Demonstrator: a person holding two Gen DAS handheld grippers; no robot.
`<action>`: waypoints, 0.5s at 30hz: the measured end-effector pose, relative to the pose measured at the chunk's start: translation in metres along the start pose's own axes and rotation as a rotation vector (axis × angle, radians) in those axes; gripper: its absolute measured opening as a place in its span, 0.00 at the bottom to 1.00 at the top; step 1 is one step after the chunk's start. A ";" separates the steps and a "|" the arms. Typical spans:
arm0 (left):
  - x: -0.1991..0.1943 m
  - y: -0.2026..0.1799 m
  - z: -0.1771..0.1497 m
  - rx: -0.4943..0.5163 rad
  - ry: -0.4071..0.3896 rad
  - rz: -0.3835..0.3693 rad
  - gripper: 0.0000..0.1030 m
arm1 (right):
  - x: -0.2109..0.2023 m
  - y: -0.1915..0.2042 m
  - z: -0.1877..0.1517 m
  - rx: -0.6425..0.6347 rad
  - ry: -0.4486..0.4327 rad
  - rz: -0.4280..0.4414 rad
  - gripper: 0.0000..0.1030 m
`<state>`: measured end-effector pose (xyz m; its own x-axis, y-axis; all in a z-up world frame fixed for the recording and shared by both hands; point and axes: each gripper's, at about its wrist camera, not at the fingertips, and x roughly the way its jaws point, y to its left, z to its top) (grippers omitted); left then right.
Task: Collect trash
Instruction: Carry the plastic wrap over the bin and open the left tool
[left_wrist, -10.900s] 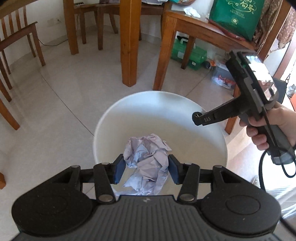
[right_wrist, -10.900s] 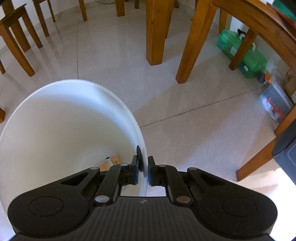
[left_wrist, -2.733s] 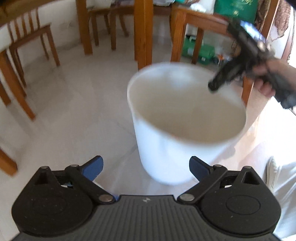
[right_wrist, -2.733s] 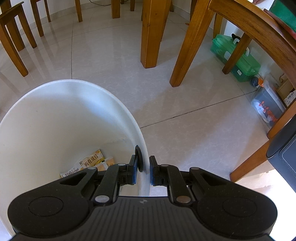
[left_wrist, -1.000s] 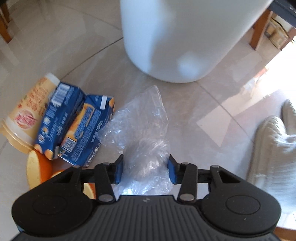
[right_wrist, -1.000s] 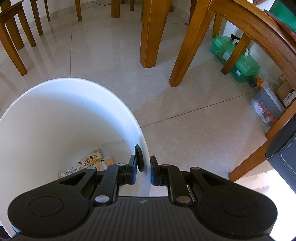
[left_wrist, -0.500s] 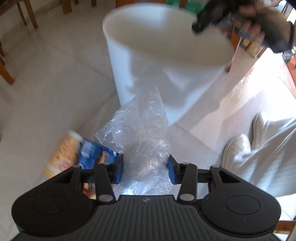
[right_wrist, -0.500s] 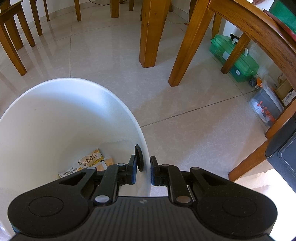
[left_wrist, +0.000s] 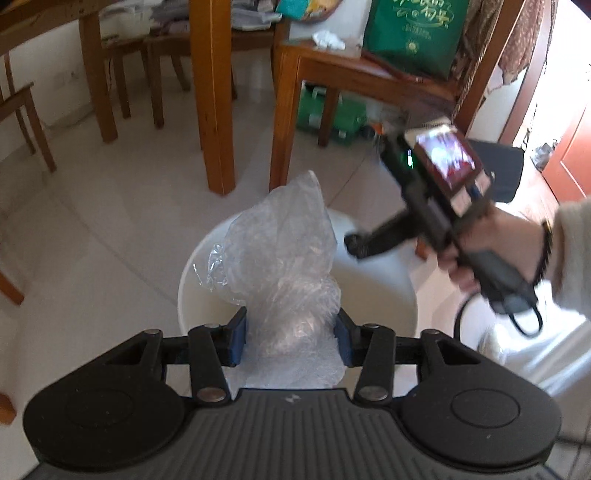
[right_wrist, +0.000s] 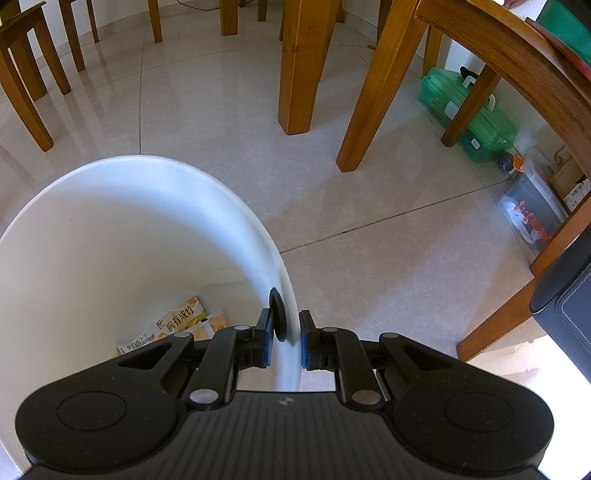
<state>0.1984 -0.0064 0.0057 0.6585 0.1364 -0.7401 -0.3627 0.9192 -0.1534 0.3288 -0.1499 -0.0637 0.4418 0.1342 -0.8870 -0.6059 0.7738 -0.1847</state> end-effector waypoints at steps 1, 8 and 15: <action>0.007 -0.004 -0.002 0.016 -0.022 0.000 0.71 | 0.000 0.000 0.000 0.001 0.000 0.001 0.16; 0.003 0.007 -0.019 -0.009 -0.033 0.038 0.90 | 0.000 -0.001 0.001 0.002 -0.001 0.004 0.16; -0.016 0.023 -0.041 -0.033 -0.004 0.076 0.90 | 0.000 -0.001 0.000 0.004 0.000 0.003 0.16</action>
<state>0.1525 -0.0029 -0.0129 0.6308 0.2070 -0.7478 -0.4332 0.8935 -0.1182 0.3292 -0.1506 -0.0635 0.4396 0.1362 -0.8878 -0.6043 0.7761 -0.1802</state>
